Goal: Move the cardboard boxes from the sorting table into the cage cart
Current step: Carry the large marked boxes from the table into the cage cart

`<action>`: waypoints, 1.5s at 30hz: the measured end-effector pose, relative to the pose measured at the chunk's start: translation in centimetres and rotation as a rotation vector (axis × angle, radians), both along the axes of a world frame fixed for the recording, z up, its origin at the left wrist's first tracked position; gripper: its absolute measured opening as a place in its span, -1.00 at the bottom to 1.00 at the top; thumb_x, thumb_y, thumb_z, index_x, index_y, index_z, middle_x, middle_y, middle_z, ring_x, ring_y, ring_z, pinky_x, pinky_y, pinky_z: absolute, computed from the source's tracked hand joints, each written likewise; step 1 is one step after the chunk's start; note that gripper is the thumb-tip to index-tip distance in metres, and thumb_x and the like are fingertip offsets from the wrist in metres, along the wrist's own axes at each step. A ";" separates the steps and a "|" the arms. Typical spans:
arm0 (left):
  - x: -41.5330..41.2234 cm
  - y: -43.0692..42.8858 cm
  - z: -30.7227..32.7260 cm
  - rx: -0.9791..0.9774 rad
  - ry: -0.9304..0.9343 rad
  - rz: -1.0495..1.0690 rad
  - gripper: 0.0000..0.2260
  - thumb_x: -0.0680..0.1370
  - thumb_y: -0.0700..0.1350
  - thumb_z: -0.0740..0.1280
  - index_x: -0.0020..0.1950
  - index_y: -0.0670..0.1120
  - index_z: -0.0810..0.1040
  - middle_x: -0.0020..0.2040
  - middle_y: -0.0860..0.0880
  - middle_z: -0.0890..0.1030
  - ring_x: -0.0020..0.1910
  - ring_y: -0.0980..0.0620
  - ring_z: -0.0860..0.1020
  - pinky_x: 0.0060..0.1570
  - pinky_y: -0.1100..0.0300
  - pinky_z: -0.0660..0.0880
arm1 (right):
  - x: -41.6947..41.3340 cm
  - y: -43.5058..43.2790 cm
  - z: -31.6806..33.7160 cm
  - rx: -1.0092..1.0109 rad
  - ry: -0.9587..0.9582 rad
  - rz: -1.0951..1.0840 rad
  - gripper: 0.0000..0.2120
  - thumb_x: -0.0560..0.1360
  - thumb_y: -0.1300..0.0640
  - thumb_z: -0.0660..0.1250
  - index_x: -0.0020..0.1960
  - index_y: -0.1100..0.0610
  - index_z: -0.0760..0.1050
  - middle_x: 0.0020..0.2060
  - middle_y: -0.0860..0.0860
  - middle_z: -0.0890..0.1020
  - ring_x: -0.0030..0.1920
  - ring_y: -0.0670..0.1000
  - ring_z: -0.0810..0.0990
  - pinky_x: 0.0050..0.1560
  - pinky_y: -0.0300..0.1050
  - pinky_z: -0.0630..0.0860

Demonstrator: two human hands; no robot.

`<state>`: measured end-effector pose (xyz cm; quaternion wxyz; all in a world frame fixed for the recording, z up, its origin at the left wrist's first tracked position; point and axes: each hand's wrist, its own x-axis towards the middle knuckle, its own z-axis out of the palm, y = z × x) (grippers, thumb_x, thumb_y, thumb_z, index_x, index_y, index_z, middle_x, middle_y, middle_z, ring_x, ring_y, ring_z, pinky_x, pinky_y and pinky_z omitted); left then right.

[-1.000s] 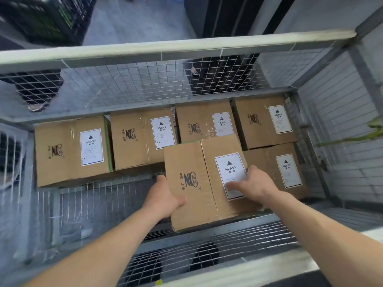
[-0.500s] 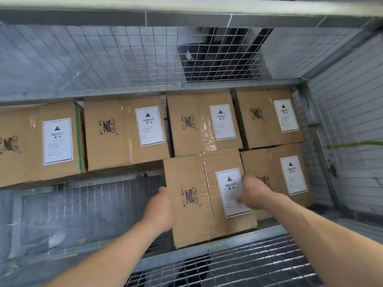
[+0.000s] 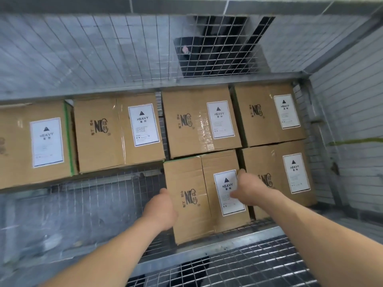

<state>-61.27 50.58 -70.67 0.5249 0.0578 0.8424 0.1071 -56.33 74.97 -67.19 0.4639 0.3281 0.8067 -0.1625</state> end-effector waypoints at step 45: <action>18.5 2.0 65.0 0.799 0.777 -1.063 -0.18 0.50 0.39 0.29 0.62 -0.02 0.18 0.57 0.01 0.31 0.53 -0.01 0.30 0.40 -0.05 0.38 | 32.8 -15.8 62.7 0.687 0.668 -0.499 -0.32 0.52 -0.37 0.25 0.43 0.08 0.39 0.37 0.04 0.53 0.37 0.12 0.48 0.26 0.07 0.49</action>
